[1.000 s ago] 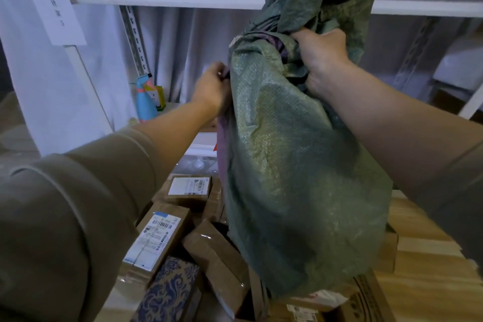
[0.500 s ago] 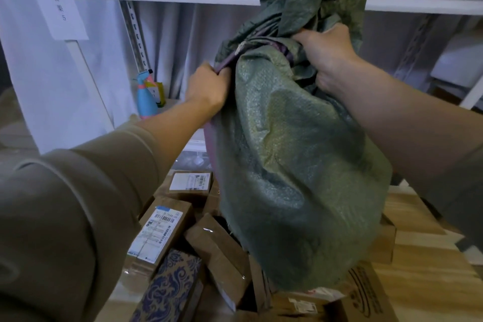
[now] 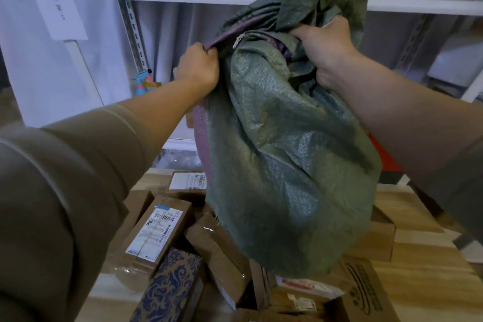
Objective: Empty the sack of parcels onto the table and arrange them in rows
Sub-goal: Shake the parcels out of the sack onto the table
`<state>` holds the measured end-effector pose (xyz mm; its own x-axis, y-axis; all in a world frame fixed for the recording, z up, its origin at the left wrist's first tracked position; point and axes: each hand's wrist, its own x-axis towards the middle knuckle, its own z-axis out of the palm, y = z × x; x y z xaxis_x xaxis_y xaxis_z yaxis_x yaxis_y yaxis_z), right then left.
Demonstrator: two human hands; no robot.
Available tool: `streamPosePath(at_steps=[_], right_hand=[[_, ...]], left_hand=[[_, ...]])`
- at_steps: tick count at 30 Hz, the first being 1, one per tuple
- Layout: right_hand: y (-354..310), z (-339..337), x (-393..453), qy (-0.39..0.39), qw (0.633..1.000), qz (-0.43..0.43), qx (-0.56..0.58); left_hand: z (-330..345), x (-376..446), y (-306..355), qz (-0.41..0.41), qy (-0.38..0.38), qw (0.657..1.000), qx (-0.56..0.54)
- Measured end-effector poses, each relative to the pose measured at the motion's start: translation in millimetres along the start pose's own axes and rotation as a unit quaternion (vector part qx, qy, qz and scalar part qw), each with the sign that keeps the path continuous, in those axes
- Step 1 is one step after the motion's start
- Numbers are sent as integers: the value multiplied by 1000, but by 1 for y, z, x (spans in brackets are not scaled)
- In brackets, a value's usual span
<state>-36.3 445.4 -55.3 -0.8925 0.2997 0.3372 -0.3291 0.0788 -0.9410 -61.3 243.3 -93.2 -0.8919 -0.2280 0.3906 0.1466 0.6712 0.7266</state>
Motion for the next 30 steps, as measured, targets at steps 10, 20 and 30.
streamPosePath(at_steps=[10, 20, 30], right_hand=[[-16, 3, 5, -3, 999, -44, 1], [-9, 9, -3, 3, 1000, -12, 6], [-19, 9, -3, 15, 1000, -3, 7]], left_hand=[[-15, -3, 15, 46, 113, 992, 36], [-7, -15, -16, -46, -167, 984, -35], [-5, -3, -14, -18, -25, 999, -36]])
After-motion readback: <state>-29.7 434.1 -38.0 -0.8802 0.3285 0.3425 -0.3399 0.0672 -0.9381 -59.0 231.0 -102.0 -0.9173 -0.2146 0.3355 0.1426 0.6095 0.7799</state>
